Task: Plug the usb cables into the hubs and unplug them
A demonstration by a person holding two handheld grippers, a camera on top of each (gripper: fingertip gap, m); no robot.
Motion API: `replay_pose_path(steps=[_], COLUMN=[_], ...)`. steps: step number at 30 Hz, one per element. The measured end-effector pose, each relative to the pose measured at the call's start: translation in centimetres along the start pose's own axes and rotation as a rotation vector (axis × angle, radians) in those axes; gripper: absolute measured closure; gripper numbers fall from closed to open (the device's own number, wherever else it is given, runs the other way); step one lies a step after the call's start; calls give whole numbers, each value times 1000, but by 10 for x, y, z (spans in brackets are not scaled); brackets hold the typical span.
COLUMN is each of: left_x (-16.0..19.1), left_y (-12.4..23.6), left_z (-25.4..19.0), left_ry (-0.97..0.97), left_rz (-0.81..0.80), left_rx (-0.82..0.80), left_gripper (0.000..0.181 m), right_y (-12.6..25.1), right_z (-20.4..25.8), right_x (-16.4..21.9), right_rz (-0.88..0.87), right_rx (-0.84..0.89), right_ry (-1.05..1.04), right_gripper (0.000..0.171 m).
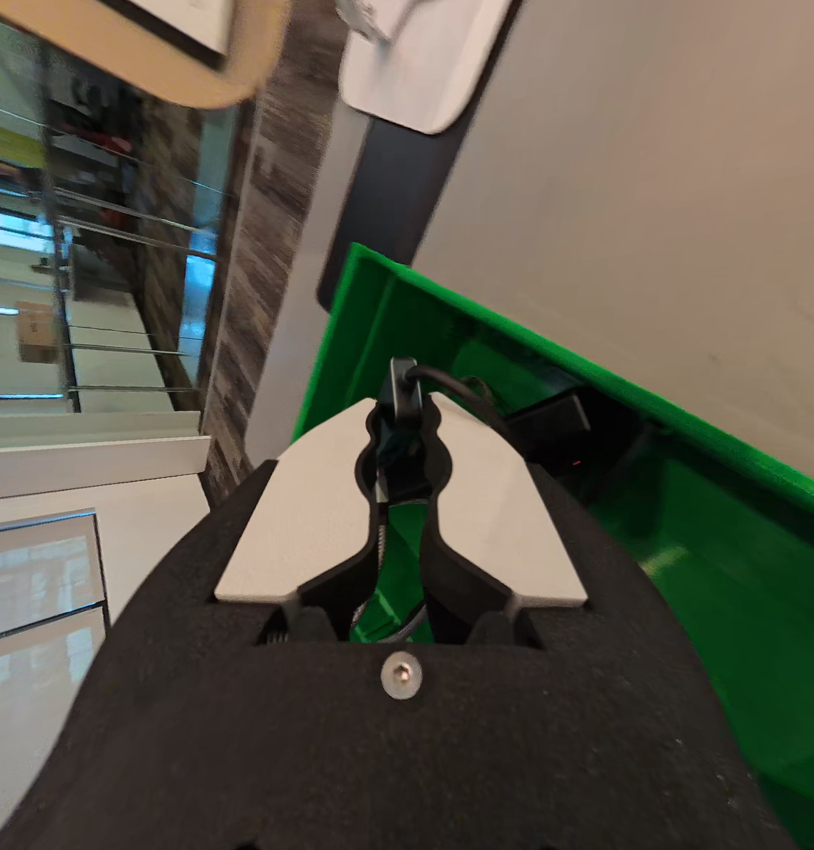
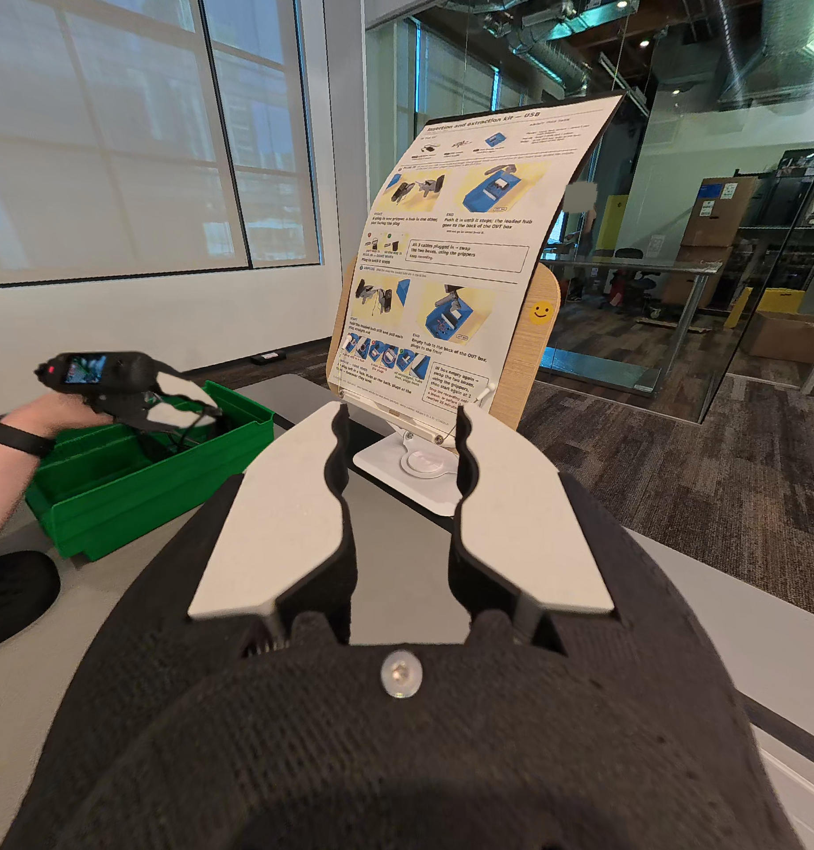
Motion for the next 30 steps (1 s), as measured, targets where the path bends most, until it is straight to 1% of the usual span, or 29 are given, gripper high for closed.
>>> replay_pose_path(steps=[2,8,10,12,14,15,17,19,21,23,26,28,30], left_x=[-9,-41,-52,-65,-81,-88,-104,-117,-130,-144,-166,-180,-190], left_y=[18,91,121,154,189,206,238,259,264,259,244,236,230], left_z=[16,62,71,74,71,68,59,46,35,23,0,-16,-28], left_ry=[67,333,413,492,577,624,713,764,801,837,859,866,877], left_rz=[-59,-326,-447,-597,-774,-870,-1045,-1154,-1181,-1161,-1094,-1048,-1022], left_rx=[-53,-172,-180,-136,-23,63,282,505,657,746,850,912,954], left_gripper=[170,170,170,170,171,171,171,171,171,171,171,171,171], right_y=[0,-10,-15,-23,-32,-37,-48,-59,-70,-78,-83,-85,-88], right_z=[1,10,15,24,37,44,63,88,118,148,185,201,203], right_x=[-1,3,5,7,9,9,9,6,1,-3,-7,-8,-5], right_rz=[-2,23,33,44,56,58,47,16,-30,-87,-155,-195,-197], right_rx=[-3,-26,-43,-70,-106,-126,-165,-203,-209,-180,-104,-50,55], right_ry=[1,19,25,34,59,77,126,193,303,457,659,707,755], right_gripper=[127,127,127,127,127,127,127,127,121,112,111,111,111])
Point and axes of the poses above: each gripper's, where its closed fingertips meet, y back along the fingers, x out of its underside, z = x × y across the jaws, the point moved 3 cm from there along y, back along the fingers, and after that the axes turned 10 degrees about y, right-handed, at the moved point
